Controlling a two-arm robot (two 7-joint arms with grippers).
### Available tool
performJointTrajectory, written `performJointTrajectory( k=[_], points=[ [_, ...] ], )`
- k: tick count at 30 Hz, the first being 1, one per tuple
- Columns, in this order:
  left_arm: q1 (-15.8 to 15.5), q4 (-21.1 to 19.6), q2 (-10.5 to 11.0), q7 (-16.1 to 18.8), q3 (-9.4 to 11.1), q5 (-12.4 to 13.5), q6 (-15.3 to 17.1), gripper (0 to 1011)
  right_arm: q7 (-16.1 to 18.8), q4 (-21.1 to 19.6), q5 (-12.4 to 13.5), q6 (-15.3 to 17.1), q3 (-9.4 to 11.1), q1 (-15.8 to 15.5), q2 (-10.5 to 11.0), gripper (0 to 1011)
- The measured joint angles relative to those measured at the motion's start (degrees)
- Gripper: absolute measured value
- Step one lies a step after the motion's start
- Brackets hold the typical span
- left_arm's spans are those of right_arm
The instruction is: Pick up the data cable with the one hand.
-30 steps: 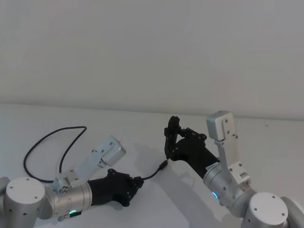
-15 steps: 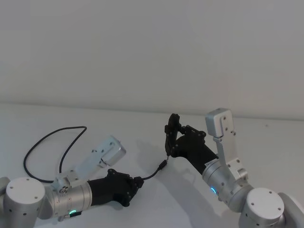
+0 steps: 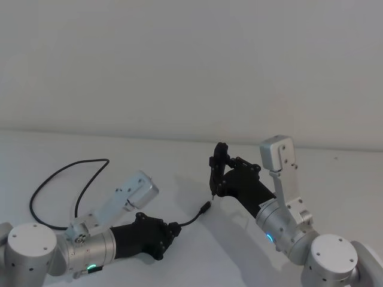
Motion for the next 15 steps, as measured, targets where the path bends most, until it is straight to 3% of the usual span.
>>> performJointTrajectory(
  k=[15],
  points=[
    [0.0, 0.0, 0.0, 0.0, 0.0, 0.0, 0.0, 44, 0.2, 0.6, -0.2, -0.1, 0.3, 0.2, -0.2, 275]
  ],
)
